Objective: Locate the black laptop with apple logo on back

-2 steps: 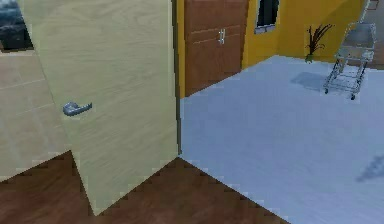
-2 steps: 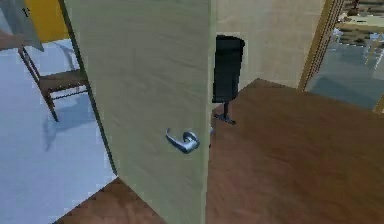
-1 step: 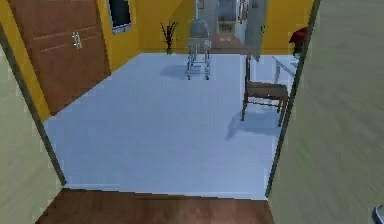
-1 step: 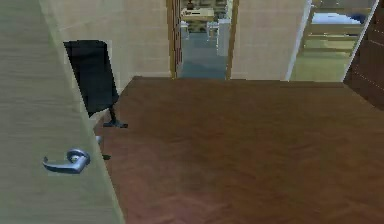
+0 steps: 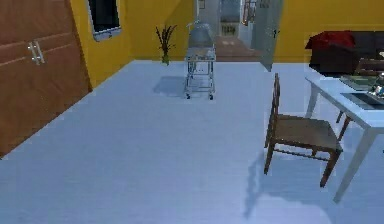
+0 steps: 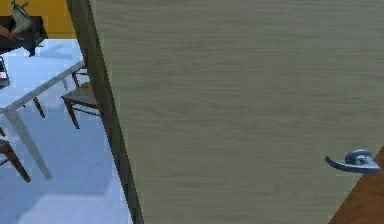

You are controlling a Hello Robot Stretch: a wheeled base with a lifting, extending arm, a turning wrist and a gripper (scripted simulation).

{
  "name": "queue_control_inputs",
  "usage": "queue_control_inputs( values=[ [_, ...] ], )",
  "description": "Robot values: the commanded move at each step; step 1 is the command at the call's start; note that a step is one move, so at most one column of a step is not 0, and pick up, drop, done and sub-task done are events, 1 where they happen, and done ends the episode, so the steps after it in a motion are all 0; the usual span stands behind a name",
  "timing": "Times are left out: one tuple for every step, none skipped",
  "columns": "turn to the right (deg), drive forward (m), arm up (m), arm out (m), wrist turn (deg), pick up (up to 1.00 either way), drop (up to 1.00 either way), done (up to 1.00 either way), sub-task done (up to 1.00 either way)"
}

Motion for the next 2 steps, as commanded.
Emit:
queue_control_inputs(
  values=[
    [6.0,0.00,0.00,0.00,0.0,0.00,0.00,0.00,0.00],
    [0.0,0.45,0.00,0.00,0.0,0.00,0.00,0.00,0.00]
  ],
)
